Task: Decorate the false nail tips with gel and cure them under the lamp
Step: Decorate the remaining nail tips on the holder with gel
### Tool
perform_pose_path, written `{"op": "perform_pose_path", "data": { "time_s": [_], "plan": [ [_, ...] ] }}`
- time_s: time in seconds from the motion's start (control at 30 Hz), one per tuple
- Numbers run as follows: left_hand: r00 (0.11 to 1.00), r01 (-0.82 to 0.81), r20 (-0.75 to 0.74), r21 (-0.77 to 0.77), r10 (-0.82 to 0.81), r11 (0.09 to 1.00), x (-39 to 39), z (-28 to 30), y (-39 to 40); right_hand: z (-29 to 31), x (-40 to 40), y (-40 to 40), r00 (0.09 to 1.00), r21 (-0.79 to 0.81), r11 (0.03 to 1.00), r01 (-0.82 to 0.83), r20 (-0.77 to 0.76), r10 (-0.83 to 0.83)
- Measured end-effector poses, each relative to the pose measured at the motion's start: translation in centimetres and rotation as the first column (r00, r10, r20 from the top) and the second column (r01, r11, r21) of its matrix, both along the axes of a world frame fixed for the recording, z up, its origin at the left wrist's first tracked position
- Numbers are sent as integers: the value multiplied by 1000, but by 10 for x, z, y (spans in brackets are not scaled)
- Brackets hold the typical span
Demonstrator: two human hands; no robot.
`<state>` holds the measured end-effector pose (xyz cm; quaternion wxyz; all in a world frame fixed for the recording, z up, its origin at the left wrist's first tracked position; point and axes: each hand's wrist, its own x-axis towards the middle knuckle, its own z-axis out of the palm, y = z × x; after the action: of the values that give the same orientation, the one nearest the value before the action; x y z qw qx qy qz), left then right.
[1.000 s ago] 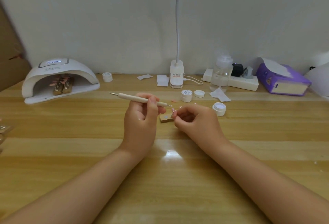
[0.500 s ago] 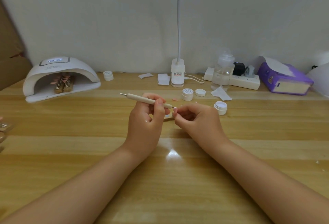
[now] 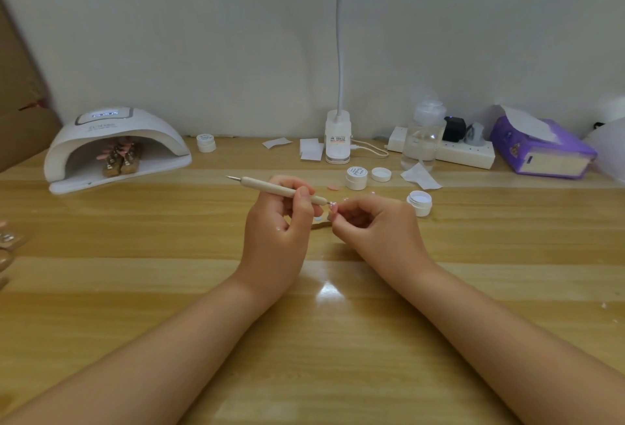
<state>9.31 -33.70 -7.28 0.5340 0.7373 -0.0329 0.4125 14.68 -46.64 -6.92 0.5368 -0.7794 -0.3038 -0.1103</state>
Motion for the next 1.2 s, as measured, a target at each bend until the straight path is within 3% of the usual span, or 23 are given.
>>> {"op": "perform_pose_path", "data": {
  "time_s": [0.8,1.2],
  "plan": [
    [999,-8,-38,-16,8,1000,1,-1,1,1,0,1,1000,-26,999,21,-1,-21],
    [998,-5,55,-32,7,999,-3,5,-3,1,1,1,999,-15,999,47,11,-46]
  ]
}}
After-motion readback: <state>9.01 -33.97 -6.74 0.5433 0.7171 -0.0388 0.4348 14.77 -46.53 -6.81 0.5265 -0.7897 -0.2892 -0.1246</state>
